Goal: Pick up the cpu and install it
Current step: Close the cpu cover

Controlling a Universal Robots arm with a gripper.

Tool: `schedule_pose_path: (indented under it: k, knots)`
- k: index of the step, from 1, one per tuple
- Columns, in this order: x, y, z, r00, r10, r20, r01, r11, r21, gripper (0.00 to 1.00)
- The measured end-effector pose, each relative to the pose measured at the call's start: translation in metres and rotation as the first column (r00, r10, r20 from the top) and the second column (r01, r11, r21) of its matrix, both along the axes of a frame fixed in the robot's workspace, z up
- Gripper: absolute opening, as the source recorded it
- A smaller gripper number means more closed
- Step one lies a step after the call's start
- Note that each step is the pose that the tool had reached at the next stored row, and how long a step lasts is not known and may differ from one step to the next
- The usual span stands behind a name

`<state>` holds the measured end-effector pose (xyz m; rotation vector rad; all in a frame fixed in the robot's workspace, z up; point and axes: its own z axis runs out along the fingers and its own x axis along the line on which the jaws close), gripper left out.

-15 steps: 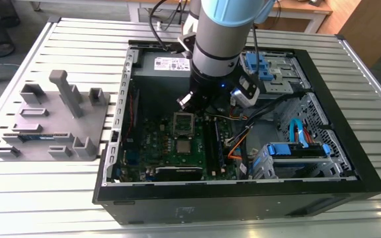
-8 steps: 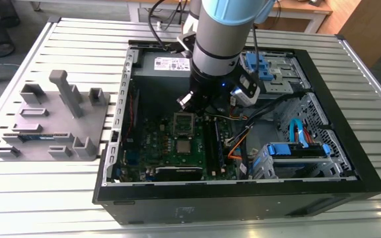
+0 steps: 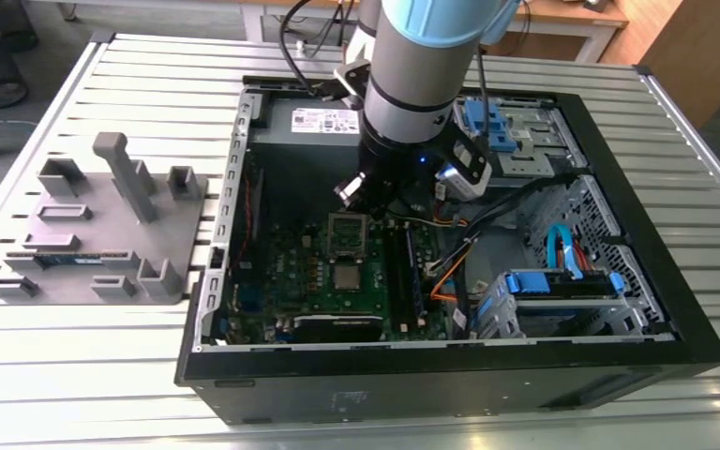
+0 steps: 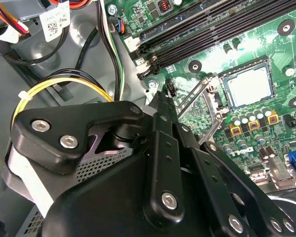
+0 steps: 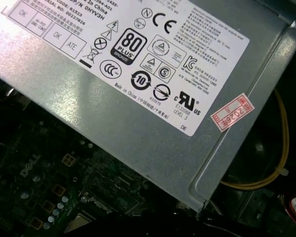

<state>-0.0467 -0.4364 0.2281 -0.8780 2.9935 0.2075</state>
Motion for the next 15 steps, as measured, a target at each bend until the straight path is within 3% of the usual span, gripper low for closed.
schedule_pose_path:
  k: [6,15]
  knots:
    - [0.0,0.0,0.0,0.9991,0.042,0.0001,-0.042,0.9991,-0.0004,0.11]
    - [0.0,0.0001,0.0025,0.9986,0.052,0.0001,-0.052,0.9986,-0.0002,0.11]
